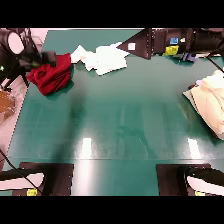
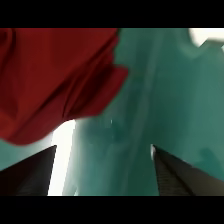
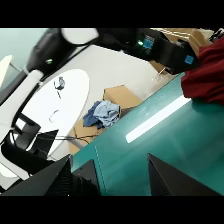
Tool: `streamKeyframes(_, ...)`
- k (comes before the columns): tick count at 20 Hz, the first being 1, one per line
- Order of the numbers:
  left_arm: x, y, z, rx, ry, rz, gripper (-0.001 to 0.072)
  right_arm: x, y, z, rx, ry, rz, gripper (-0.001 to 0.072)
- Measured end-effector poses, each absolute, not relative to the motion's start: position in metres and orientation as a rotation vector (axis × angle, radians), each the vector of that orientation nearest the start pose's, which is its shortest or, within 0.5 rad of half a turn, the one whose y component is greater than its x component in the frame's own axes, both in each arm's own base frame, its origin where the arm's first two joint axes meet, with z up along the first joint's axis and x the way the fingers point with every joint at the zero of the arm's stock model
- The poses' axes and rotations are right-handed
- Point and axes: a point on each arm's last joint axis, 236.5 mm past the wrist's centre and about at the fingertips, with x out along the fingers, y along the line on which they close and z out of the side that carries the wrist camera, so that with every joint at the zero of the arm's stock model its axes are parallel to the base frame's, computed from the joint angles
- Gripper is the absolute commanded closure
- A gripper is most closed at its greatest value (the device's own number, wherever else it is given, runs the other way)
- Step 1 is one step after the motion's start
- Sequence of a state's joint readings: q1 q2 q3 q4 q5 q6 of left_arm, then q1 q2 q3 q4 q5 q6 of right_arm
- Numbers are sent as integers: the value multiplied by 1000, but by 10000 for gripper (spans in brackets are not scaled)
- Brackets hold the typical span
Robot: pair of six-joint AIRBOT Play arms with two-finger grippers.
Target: Fold the shirts.
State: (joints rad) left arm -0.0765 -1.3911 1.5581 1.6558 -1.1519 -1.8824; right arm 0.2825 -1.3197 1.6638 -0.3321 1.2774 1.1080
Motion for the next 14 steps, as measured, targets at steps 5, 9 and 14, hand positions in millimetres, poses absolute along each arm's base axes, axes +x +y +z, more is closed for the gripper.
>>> streamKeyframes(5, 475, 28, 57, -406, 1048, 229, -13, 313, 319, 315, 392, 673, 1361, 193)
streamKeyframes(9, 479, 59, 26, -488, 1074, 293, -13, 307, 319, 312, 382, 693, 1377, 194)
streamKeyframes(14, 488, 73, -11, -486, 1105, 303, -13, 306, 319, 311, 378, 699, 1380, 193)
